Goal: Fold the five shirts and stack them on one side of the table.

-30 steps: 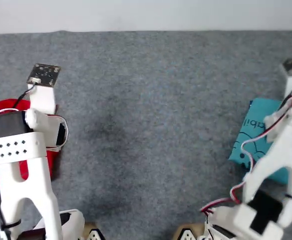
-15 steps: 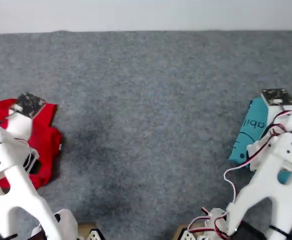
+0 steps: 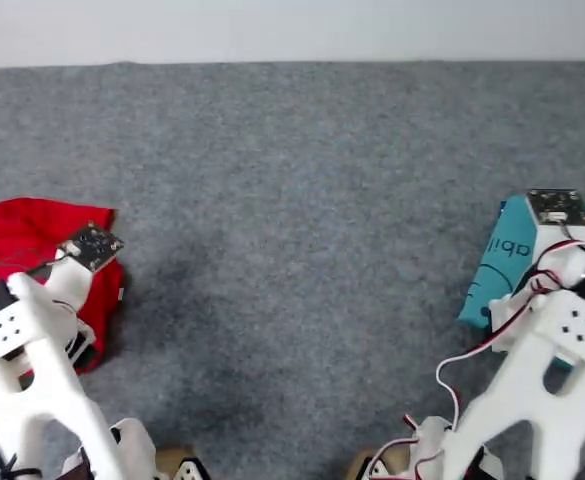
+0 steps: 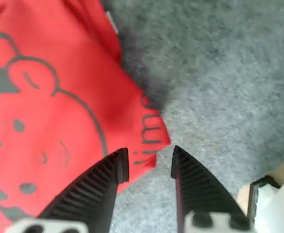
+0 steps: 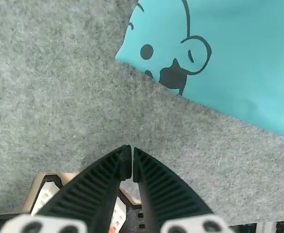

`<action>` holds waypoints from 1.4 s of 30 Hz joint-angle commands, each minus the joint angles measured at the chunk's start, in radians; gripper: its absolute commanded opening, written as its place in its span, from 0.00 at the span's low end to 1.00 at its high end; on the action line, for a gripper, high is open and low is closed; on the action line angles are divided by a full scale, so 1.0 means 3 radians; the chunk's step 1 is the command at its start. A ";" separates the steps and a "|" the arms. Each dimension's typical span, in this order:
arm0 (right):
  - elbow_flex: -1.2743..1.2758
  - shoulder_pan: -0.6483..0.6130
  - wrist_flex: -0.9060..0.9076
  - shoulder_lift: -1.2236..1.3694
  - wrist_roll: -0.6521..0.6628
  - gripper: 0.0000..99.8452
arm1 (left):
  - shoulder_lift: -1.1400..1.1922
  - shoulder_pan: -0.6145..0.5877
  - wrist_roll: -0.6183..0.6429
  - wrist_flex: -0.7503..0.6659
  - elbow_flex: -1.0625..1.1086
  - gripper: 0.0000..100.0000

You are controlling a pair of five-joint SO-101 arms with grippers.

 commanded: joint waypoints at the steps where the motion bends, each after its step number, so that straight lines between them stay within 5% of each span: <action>1: -0.0015 -0.0028 0.0136 -0.0120 -0.0123 0.01 | -0.0082 -0.0010 -0.0159 -0.0072 0.0069 0.16; 13: 0.0256 -0.0023 0.0141 -0.0141 -0.0286 0.01 | -0.0082 -0.0010 -0.0169 -0.0823 0.0514 0.15; 18: 0.0286 -0.0023 0.0141 -0.0141 -0.0286 0.01 | -0.0113 0.0015 -0.0164 -0.0941 0.0524 0.00; 24: 0.0286 -0.0023 0.0141 -0.0269 -0.0286 0.01 | -0.0118 0.0082 -0.0153 -0.0394 -0.0038 0.00; 33: 0.0286 -0.0038 0.0141 -0.0882 -0.0276 0.01 | -0.0113 0.0665 0.1248 0.0051 -0.1660 0.00; 42: 0.0286 -0.0038 0.0141 -0.1031 -0.0276 0.01 | -0.0087 0.2199 0.2337 0.0184 -0.2555 0.00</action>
